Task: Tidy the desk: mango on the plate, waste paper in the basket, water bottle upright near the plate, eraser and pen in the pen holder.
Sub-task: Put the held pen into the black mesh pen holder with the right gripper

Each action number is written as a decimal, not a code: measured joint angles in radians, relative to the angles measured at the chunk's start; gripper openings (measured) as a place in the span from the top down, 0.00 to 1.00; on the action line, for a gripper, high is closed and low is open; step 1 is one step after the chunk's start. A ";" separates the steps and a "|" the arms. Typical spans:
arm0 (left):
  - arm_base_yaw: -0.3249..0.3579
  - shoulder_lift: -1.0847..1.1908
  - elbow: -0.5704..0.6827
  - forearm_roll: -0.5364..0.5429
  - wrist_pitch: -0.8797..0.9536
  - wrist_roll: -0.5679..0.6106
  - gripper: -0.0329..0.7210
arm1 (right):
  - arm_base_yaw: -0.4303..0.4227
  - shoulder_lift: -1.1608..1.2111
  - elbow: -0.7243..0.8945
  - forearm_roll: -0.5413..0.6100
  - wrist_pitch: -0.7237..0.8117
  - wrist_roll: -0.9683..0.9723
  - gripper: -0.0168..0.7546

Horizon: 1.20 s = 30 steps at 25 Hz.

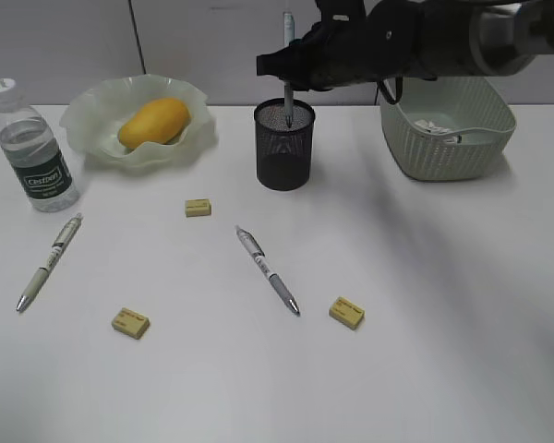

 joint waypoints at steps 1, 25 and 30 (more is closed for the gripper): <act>0.000 0.000 0.000 0.000 0.000 0.000 0.30 | 0.004 0.003 0.000 0.000 0.000 0.000 0.82; 0.000 0.000 0.000 0.000 0.000 0.000 0.30 | 0.006 -0.072 -0.055 -0.055 0.345 0.000 0.33; 0.000 0.000 0.000 0.000 0.000 0.000 0.30 | 0.006 -0.140 -0.077 -0.116 0.675 0.000 0.34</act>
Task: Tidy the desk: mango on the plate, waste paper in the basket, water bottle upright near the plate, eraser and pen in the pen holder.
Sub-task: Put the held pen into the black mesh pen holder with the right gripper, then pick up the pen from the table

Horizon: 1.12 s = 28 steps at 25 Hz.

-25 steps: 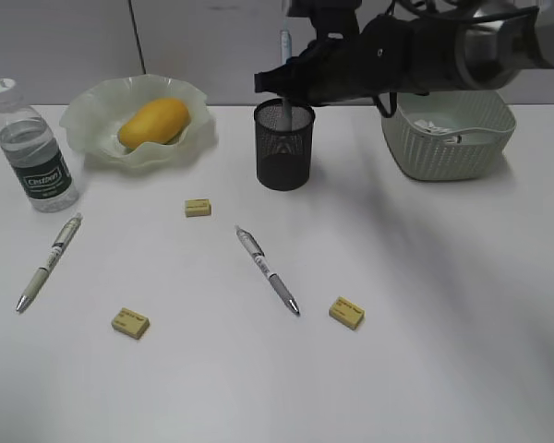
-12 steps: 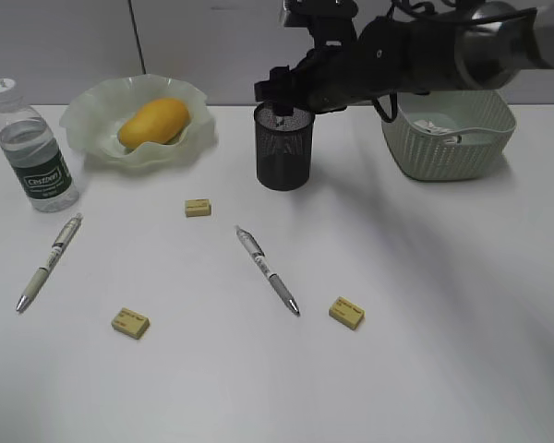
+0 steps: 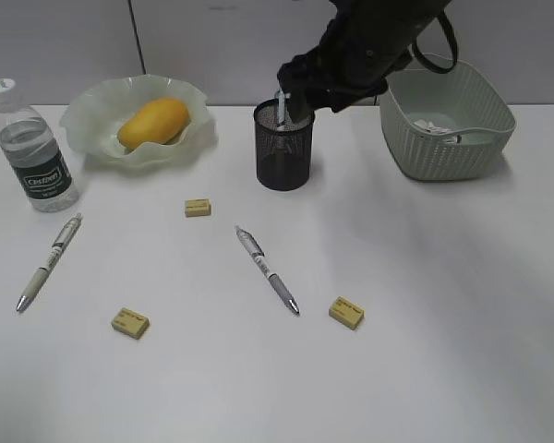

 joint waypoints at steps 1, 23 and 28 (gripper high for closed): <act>0.000 0.000 0.000 0.000 0.000 0.000 0.30 | 0.000 -0.008 0.000 -0.017 0.065 0.000 0.34; 0.000 0.000 0.000 0.000 0.000 0.000 0.30 | 0.000 -0.266 0.008 -0.173 0.531 0.046 0.36; 0.000 0.000 0.000 0.000 0.000 0.000 0.30 | 0.000 -0.424 0.136 -0.173 0.531 0.051 0.36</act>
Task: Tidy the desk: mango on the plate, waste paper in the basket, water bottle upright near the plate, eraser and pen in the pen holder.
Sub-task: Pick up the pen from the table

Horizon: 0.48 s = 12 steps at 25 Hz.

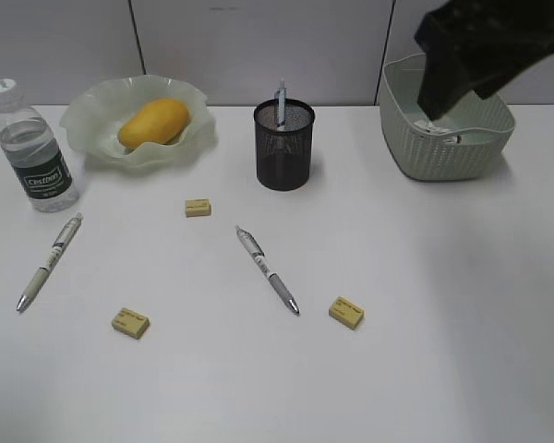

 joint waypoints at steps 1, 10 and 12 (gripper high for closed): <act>0.000 0.000 0.000 0.000 0.000 0.000 0.30 | 0.000 -0.029 0.044 0.000 0.000 0.000 0.36; 0.000 0.000 0.000 0.000 -0.001 0.000 0.30 | 0.000 -0.387 0.509 0.000 -0.040 0.007 0.36; 0.000 0.000 0.000 0.000 -0.001 0.000 0.30 | 0.000 -0.458 0.605 0.000 -0.075 0.008 0.36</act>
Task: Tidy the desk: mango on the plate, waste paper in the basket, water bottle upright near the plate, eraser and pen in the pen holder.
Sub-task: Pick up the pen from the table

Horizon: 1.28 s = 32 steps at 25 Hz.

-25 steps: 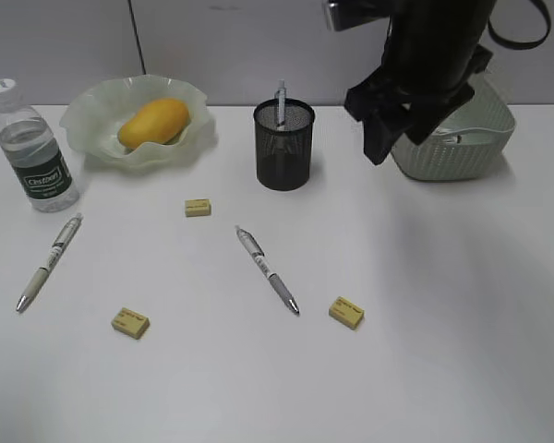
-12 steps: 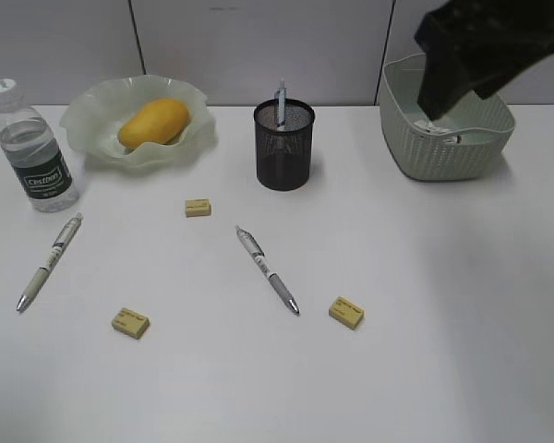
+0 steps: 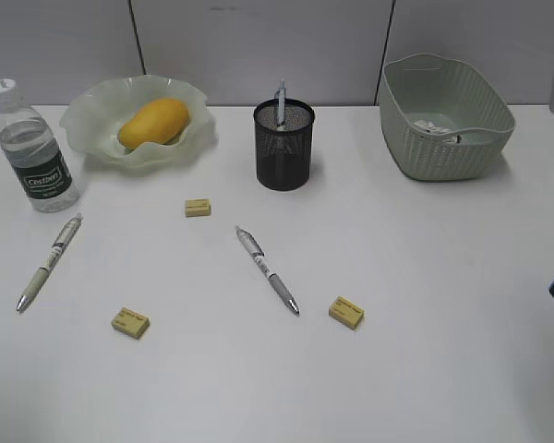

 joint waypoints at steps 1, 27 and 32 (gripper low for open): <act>0.000 0.000 0.000 0.000 0.000 0.000 0.30 | 0.000 -0.038 0.037 0.000 -0.019 0.000 0.36; 0.000 0.226 -0.158 0.093 -0.101 0.000 0.30 | 0.000 -0.531 0.285 0.000 -0.122 0.016 0.37; 0.000 0.458 -0.260 0.123 -0.116 0.000 0.30 | 0.000 -0.531 0.285 0.000 -0.116 0.030 0.37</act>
